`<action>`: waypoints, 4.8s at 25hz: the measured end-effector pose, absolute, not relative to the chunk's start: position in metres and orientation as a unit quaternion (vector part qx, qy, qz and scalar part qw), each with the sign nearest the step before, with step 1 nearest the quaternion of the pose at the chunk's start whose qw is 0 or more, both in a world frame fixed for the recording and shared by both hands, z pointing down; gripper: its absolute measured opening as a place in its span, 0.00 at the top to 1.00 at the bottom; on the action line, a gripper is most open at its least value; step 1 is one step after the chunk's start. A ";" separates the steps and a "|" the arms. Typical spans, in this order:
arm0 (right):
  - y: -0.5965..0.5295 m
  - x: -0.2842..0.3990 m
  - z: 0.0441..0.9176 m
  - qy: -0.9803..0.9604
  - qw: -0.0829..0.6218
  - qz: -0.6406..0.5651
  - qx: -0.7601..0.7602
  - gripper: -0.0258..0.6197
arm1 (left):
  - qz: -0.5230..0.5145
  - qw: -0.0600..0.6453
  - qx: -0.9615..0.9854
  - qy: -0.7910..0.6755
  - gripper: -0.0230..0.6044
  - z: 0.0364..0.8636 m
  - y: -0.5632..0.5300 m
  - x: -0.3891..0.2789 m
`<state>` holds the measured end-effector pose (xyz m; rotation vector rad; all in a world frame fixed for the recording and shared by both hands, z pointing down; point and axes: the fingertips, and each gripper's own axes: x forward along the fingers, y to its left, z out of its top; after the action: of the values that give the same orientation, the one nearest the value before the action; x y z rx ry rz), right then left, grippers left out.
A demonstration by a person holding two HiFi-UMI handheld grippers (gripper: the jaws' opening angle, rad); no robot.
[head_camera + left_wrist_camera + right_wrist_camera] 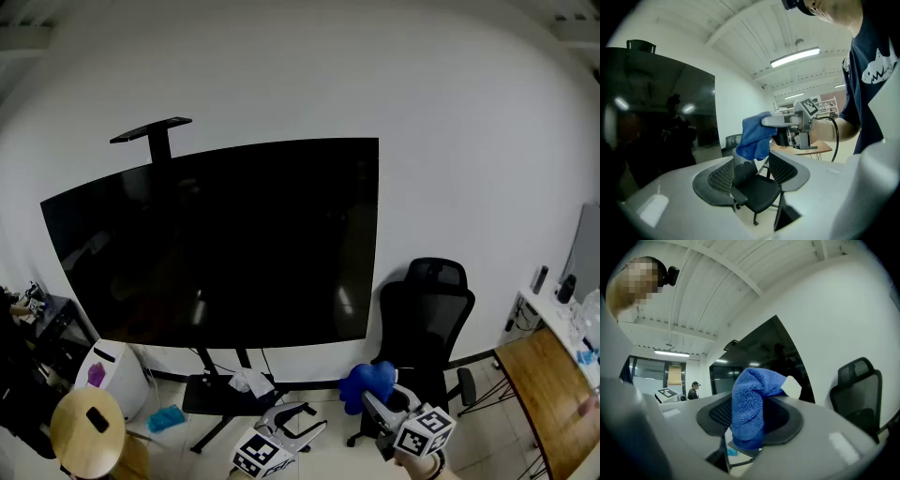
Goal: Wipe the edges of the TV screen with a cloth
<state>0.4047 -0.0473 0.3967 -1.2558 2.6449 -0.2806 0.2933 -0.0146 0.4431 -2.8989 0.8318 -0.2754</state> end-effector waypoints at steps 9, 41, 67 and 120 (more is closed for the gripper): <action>-0.131 0.452 0.283 0.893 0.119 0.018 -0.433 0.71 | -0.089 0.126 -0.945 0.287 0.61 0.364 -0.103 0.314; -0.394 0.509 -0.047 0.887 0.145 0.195 -0.394 0.71 | -0.046 0.264 -0.896 0.353 0.61 0.163 -0.295 0.390; -0.403 0.506 0.114 0.915 0.137 0.116 -0.361 0.72 | -0.041 0.203 -0.900 0.384 0.61 0.266 -0.322 0.384; -0.406 0.523 0.664 0.874 -0.035 -0.222 -0.430 0.72 | -0.151 -0.021 -0.921 0.357 0.61 0.558 -0.319 0.401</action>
<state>0.5232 -0.4058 0.6637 -1.3830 2.8101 -0.7129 0.4008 -0.3186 0.5580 -2.9338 1.1378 -0.4799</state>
